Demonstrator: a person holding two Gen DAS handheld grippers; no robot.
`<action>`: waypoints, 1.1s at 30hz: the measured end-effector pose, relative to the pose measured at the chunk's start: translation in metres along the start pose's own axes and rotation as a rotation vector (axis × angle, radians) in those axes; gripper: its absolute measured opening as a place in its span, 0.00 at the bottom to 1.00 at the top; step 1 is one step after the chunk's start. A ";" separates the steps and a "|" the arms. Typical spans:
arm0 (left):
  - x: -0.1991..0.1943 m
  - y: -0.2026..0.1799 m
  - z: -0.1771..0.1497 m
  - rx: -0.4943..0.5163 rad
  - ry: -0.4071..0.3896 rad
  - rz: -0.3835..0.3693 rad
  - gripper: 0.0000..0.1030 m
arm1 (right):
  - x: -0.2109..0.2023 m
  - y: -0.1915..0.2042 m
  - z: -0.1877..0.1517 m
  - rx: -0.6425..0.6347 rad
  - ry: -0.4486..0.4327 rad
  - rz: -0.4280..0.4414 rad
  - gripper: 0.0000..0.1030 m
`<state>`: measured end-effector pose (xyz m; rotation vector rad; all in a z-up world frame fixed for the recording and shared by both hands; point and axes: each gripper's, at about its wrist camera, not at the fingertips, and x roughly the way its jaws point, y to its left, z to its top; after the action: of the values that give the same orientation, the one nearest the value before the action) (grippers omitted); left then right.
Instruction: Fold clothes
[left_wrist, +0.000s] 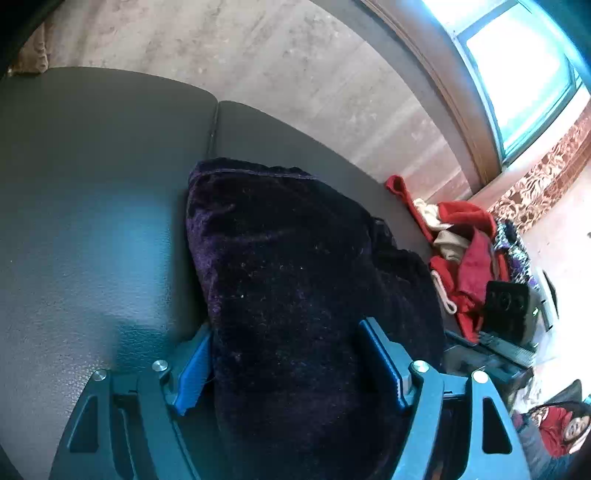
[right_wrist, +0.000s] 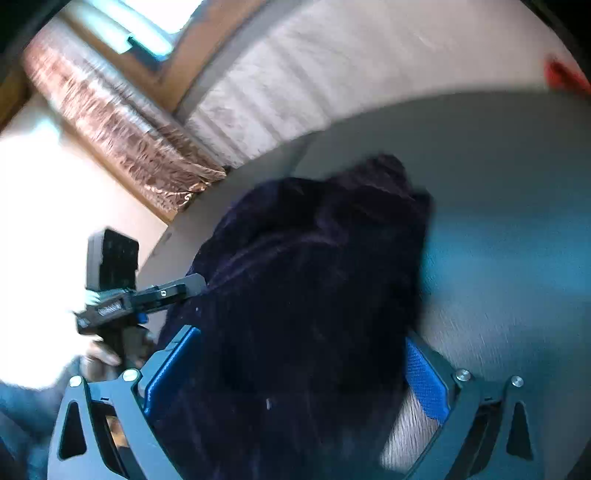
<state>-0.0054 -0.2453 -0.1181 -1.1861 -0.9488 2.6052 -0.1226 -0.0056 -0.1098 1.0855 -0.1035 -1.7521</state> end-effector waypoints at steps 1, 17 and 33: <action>-0.006 0.002 0.000 -0.005 -0.015 0.005 0.44 | 0.004 0.004 0.002 -0.022 0.014 -0.018 1.00; -0.175 0.087 -0.010 -0.167 -0.377 0.245 0.26 | 0.129 0.132 0.064 -0.312 0.154 0.149 0.33; -0.331 0.316 -0.029 -0.569 -0.593 0.601 0.27 | 0.438 0.375 0.121 -0.711 0.402 0.229 0.52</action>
<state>0.2855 -0.5999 -0.1087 -0.8796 -1.7700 3.4092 0.0298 -0.5748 -0.1096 0.8236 0.5812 -1.1838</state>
